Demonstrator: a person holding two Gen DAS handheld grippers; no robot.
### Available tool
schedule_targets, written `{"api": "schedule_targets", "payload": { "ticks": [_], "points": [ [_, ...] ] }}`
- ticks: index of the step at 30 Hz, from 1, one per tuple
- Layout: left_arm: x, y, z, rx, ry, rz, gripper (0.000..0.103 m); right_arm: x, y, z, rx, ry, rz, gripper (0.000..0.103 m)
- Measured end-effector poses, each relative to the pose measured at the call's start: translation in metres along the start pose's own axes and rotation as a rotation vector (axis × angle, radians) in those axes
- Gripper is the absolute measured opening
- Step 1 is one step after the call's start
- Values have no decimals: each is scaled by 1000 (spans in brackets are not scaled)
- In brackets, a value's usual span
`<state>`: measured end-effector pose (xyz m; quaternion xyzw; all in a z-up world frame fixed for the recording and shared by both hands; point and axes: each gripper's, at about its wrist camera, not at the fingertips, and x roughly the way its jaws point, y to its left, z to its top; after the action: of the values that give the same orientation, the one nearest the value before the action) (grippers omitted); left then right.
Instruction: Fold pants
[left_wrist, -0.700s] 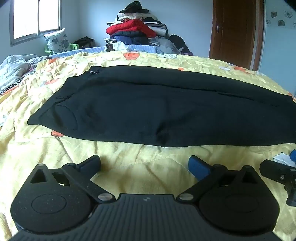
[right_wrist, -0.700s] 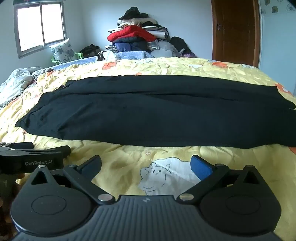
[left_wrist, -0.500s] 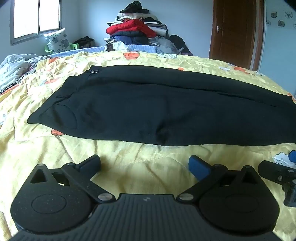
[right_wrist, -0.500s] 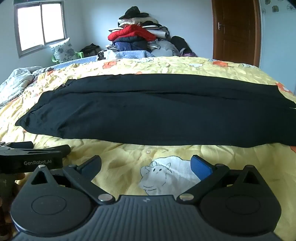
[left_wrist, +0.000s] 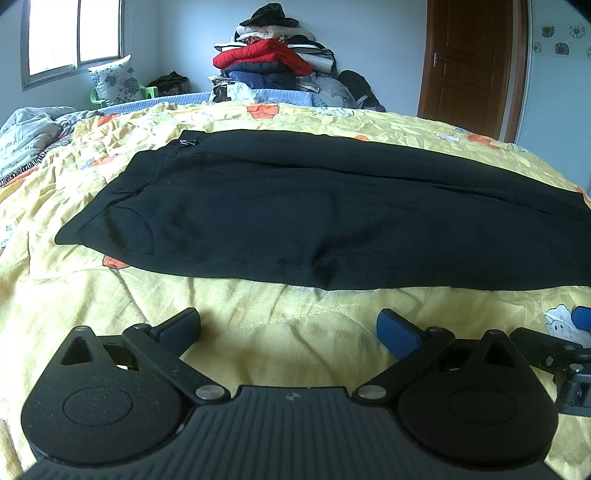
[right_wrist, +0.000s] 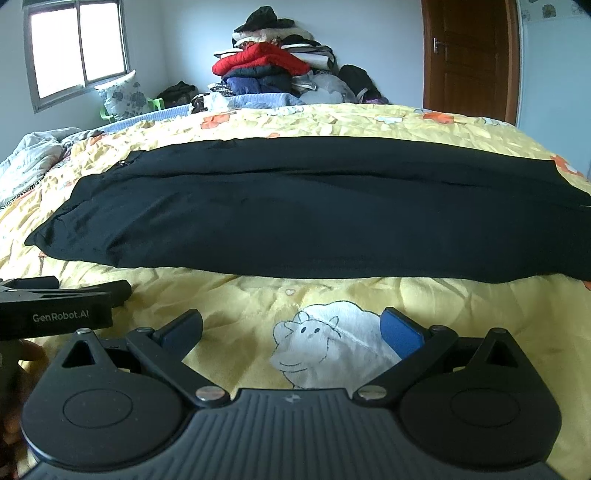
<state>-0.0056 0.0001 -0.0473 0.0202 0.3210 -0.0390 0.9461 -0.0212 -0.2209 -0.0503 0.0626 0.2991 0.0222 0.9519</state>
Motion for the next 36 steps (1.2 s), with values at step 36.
{"api": "schedule_targets", "payload": {
  "ticks": [36],
  "points": [
    [-1, 2, -1, -6, -5, -8, 103, -3, -2, 0, -5, 26, 18, 103]
  ]
}}
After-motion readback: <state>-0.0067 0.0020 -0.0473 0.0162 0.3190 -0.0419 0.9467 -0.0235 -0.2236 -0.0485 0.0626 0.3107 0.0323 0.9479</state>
